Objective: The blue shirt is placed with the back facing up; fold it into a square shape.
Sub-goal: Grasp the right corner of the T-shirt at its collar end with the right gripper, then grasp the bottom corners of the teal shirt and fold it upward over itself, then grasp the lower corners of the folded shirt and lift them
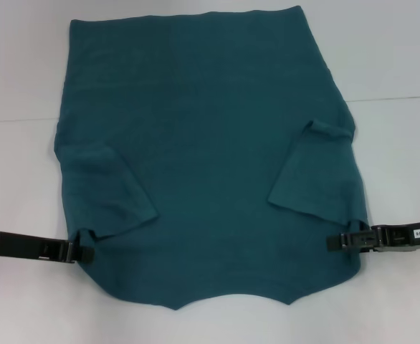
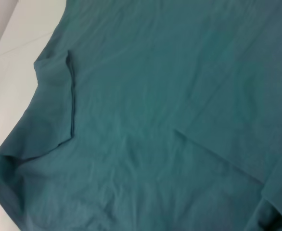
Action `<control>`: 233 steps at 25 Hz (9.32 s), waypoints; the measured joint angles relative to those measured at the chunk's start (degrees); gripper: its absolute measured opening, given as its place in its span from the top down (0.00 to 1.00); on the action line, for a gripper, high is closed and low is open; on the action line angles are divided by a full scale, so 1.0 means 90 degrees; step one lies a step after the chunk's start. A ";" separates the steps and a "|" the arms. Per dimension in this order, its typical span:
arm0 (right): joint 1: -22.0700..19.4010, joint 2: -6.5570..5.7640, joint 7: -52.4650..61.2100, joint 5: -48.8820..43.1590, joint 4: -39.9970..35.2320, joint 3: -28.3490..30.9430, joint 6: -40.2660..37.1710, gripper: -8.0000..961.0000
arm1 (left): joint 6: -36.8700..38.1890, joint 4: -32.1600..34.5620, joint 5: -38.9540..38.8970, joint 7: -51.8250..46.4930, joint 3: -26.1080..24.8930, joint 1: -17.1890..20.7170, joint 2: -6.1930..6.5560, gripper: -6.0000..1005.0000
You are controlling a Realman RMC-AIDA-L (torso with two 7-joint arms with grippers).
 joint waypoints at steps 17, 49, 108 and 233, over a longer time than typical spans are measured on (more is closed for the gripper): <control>-0.0162 -0.0053 -0.0008 0.0008 -0.0007 0.0429 -0.0043 0.31 | -0.0016 -0.0013 0.0001 -0.0001 0.0000 -0.0029 0.0002 0.95; -0.0931 0.0036 -0.1269 0.0479 0.0007 0.1502 -0.0047 0.95 | 0.0560 0.0028 -0.0480 0.0350 -0.1039 0.0285 0.0175 0.95; -0.0186 0.0232 -0.3490 0.1036 0.0129 0.2850 0.0080 0.95 | 0.0798 -0.1793 -0.2270 0.2310 -0.3279 -0.0218 0.0841 0.95; 0.0876 -0.0022 0.0054 0.0433 0.0568 -0.0629 0.3100 0.08 | -0.2020 -0.1597 -0.2842 0.4354 -0.2241 0.0654 0.0138 0.13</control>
